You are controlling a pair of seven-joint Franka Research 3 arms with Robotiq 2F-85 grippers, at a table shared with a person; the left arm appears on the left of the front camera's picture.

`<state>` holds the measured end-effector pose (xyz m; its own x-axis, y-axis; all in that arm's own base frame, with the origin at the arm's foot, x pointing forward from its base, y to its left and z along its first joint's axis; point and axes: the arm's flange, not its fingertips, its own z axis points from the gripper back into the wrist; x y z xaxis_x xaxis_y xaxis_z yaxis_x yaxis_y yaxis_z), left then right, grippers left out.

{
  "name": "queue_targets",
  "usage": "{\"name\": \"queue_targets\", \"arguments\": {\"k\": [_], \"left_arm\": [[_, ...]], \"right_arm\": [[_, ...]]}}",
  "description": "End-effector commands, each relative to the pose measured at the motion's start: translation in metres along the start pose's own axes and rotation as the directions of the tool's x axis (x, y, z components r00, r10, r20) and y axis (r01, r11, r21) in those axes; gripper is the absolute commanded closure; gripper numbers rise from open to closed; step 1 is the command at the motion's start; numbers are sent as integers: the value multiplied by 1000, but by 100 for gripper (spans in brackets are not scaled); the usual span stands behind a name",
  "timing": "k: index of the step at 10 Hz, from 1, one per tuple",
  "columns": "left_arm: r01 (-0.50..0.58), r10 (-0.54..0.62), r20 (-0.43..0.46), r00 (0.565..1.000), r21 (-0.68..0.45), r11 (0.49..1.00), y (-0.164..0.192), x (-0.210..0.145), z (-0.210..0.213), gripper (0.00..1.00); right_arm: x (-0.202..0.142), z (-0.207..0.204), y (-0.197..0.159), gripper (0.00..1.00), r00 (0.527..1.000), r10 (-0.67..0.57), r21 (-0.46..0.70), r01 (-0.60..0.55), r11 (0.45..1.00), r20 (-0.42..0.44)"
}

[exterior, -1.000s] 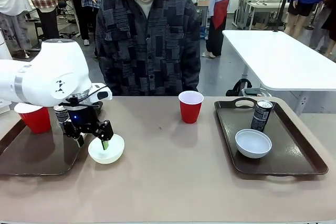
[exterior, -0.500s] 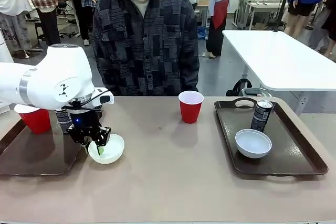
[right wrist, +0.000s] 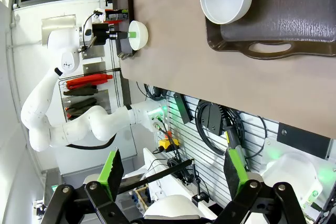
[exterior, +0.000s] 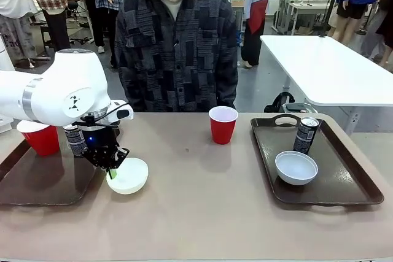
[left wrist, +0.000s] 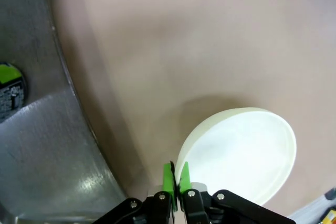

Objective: Prepare tableware on both trays.
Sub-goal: Pick up a Picnic Bowl from the table and place it on a Handle tray.

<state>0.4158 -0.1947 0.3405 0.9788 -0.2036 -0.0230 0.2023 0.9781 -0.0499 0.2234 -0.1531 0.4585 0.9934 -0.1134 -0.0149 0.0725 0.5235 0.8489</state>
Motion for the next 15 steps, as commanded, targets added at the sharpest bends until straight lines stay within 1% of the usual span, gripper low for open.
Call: {"name": "queue_targets", "arguments": {"k": [1, 3, 5, 7, 8, 9, 11, 12, 14, 15], "left_arm": [[-38, 38, -7, 999, 15, 999, 2, -5, 11, 100], [-30, 29, -14, 999, -38, 999, 7, -19, 35, 100], [-3, 3, -9, 1000, -94, 996, 12, -44, 76, 100], [12, -8, 41, 999, -105, 994, 23, -70, 109, 100], [9, -5, 53, 999, -92, 996, 35, -79, 113, 100], [4, 1, 66, 998, -72, 997, 50, -84, 112, 100], [33, -28, 66, 997, -80, 996, 91, -93, 107, 100], [19, -13, 83, 996, -73, 997, 112, -98, 108, 100], [-67, 76, 100, 992, -86, 994, 154, -107, 106, 100], [-110, 119, 91, 989, -93, 989, 173, -107, 100, 100]], "right_arm": [[1, 0, 1, 0, 1000, 18, 26, -18, 999, 8], [1, 0, 1, 0, 1000, 18, 26, -18, 999, 8], [1, 0, 1, 0, 1000, 18, 26, -18, 999, 8], [1, 0, 1, 0, 1000, 18, 26, -18, 999, 8], [1, 0, 1, 0, 1000, 18, 26, -18, 999, 8], [1, 0, 1, 0, 1000, 18, 26, -18, 999, 8], [1, 0, 1, 0, 1000, 18, 26, -18, 999, 8], [1, 0, 1, 0, 1000, 18, 26, -18, 999, 8], [1, 0, 1, 0, 1000, 18, 26, -18, 999, 8], [1, 0, 1, 0, 1000, 18, 26, -18, 999, 8]]}}
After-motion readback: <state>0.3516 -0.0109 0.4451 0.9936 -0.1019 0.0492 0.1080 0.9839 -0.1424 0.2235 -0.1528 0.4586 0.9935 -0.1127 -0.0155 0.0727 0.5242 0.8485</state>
